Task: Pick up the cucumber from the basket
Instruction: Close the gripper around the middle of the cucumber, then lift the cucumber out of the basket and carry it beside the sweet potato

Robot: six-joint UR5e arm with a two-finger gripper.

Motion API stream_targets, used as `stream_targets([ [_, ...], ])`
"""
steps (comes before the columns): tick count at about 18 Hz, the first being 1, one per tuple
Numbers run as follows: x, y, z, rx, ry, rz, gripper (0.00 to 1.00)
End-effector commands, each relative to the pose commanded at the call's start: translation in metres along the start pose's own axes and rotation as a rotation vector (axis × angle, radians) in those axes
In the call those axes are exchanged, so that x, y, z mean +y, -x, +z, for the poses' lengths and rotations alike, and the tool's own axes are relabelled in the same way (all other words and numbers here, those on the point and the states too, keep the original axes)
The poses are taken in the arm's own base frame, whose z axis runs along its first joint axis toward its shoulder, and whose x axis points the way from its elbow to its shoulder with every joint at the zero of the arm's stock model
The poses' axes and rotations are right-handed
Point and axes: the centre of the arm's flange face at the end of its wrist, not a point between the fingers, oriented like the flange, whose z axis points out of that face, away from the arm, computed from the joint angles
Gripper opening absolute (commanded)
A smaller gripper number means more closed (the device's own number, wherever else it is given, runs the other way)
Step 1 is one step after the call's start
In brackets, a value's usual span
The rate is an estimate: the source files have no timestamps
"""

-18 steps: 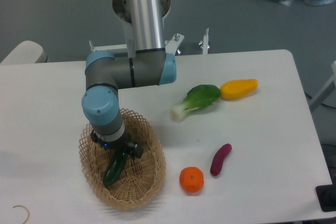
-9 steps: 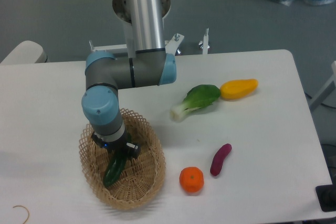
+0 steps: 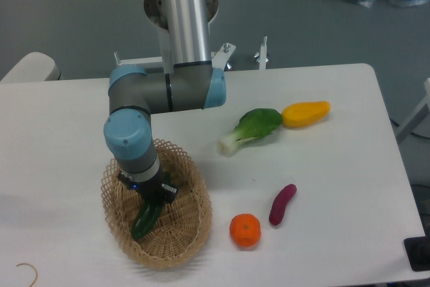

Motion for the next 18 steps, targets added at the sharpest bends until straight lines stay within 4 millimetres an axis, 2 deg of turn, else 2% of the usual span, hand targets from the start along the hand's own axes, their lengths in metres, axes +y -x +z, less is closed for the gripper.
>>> stream_targets([
  [5, 0.001, 0.002, -0.002, -0.002, 0.0, -0.003, 0.47],
  [6, 0.001, 0.002, -0.002, -0.002, 0.001, -0.003, 0.43],
  [13, -0.006, 0.009, -0.025, -0.026, -0.038, -0.006, 0.43],
  [16, -0.013, 0.018, -0.045, -0.044, -0.069, -0.005, 0.43],
  [18, -0.013, 0.029, -0.067, -0.064, -0.094, 0.028, 0.43],
])
